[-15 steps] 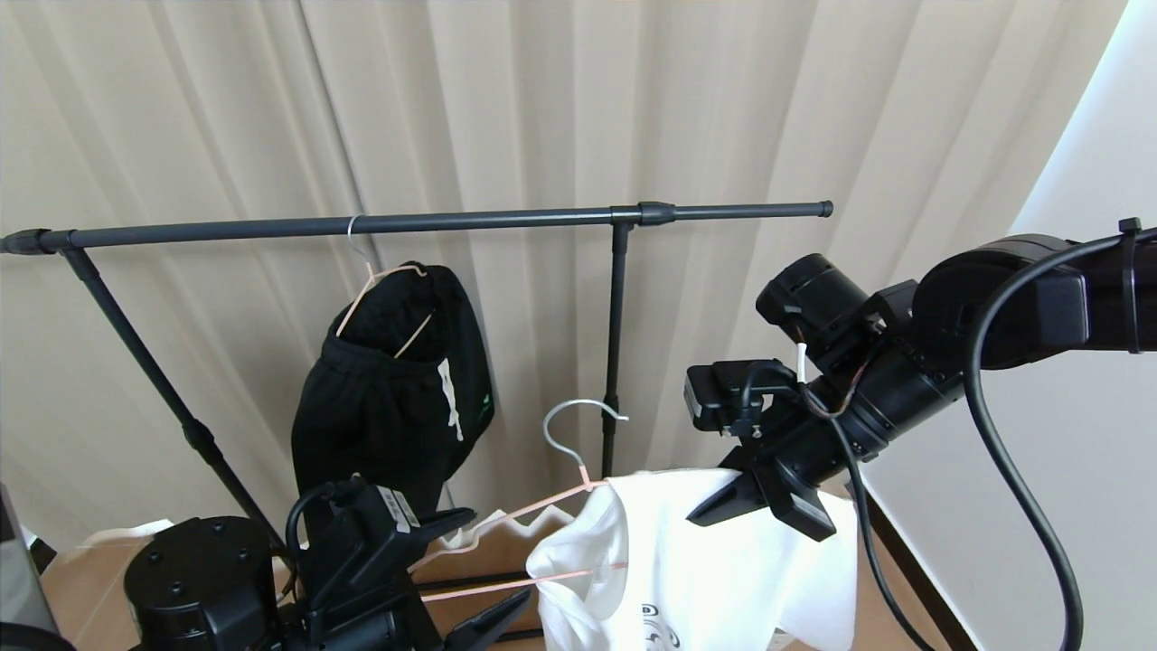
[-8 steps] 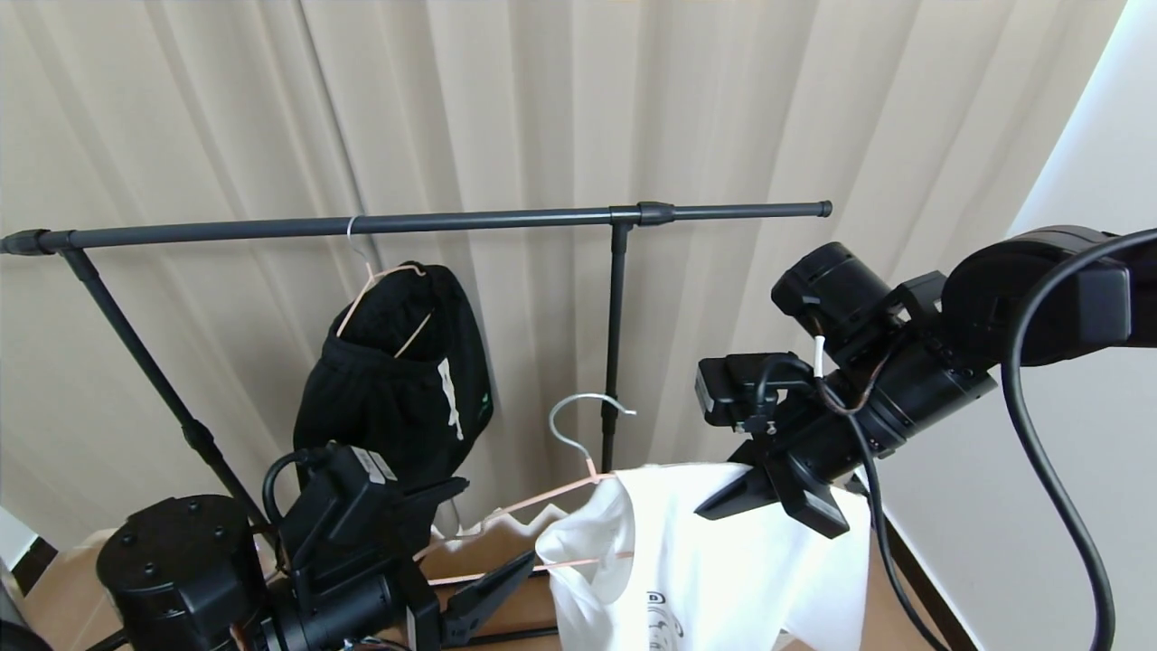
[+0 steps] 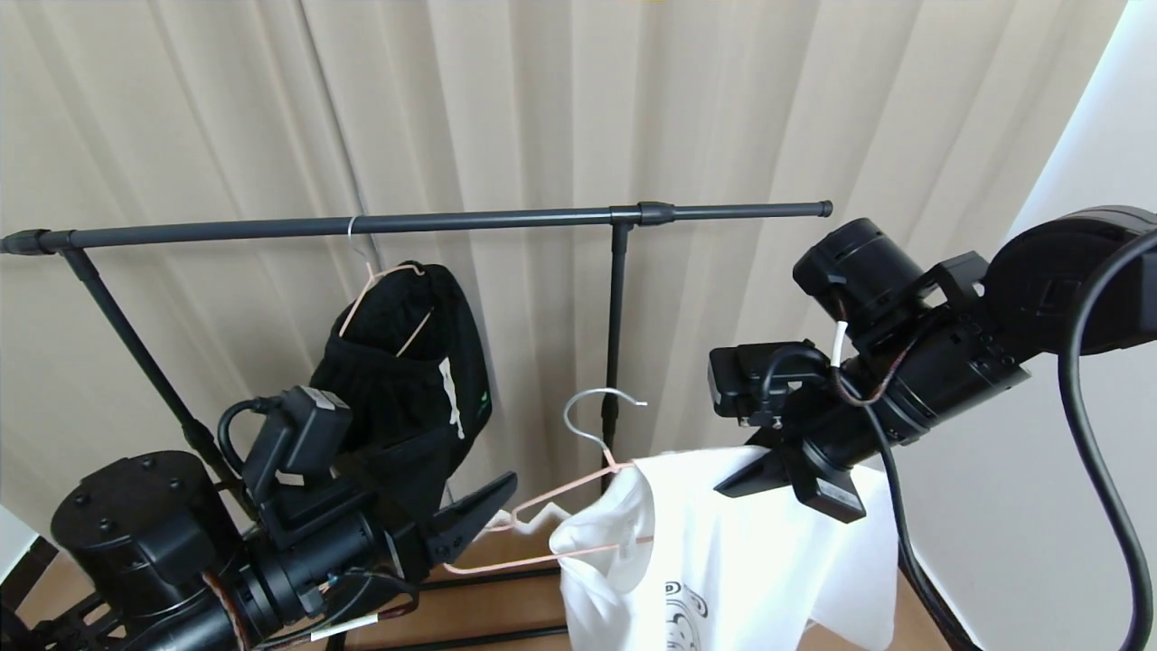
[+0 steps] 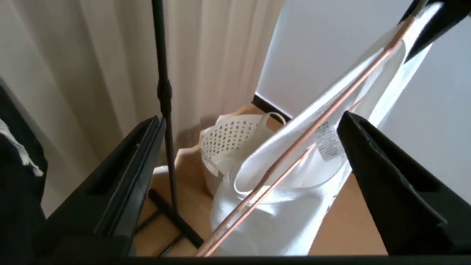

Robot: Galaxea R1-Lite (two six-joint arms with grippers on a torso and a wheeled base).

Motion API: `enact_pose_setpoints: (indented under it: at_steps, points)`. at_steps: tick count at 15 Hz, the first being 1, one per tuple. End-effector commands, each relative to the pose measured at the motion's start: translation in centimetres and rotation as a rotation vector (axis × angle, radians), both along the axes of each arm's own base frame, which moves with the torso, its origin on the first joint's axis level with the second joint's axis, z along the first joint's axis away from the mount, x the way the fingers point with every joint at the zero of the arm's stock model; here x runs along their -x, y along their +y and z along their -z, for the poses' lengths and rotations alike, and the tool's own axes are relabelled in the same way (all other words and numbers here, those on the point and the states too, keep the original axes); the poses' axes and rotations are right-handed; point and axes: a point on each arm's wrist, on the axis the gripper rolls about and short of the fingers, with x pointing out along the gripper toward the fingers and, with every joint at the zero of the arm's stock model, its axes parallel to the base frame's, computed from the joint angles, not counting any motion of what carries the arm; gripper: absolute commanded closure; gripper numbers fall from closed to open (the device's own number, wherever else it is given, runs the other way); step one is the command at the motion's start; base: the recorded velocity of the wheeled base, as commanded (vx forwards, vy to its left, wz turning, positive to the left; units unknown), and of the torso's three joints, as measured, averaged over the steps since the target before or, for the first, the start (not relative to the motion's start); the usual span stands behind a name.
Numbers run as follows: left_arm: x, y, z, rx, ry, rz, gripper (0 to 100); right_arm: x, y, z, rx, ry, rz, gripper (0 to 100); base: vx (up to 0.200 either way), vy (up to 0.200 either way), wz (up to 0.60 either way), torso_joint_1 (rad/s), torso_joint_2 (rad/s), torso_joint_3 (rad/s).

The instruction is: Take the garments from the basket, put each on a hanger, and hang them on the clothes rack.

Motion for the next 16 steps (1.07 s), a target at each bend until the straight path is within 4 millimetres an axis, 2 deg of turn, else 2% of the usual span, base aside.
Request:
enact_pose_setpoints:
  at_steps: [1, 4, 6, 9, 12, 14, 16]
  points:
    - [-1.0, 0.3, -0.3, 0.038, 0.002, -0.03, 0, 0.3, -0.1, -0.9, -0.005, -0.043, 0.019, 100, 0.0, 0.0, 0.0, 0.0, 0.0, 0.0]
    - [-2.5, 0.6, -0.1, 0.055, 0.013, -0.069, 0, 0.2, -0.3, -1.8, 0.025, -0.138, 0.113, 100, 0.0, 0.0, 0.0, 0.0, 0.0, 0.0]
    - [-3.3, 0.3, -0.9, 0.063, -0.002, -0.084, 0, 0.5, -0.1, -2.5, 0.03, -0.196, 0.149, 100, 0.0, 0.0, 0.0, 0.0, 0.0, 0.0]
    - [-4.0, 0.1, -2.3, 0.048, 0.124, -0.161, 0, 1.1, 0.2, -3.4, 0.036, -0.308, 0.227, 100, 0.0, 0.0, 0.0, 0.0, 0.0, 0.0]
    - [-4.3, 0.0, -3.1, 0.011, 0.27, -0.209, 0, 1.3, 0.5, -3.1, 0.021, -0.418, 0.315, 100, 0.0, 0.0, 0.0, 0.0, 0.0, 0.0]
    - [-4.3, -0.2, -3.2, 0.009, 0.345, -0.223, 0, 1.4, 0.8, -2.9, 0.018, -0.479, 0.349, 100, 0.0, 0.0, 0.0, 0.0, 0.0, 0.0]
    - [-4.0, -1.2, -2.7, -0.007, 0.383, -0.192, 0, 1.3, 1.0, -3.0, -0.01, -0.503, 0.382, 100, 0.0, 0.0, 0.0, 0.0, 0.0, 0.0]
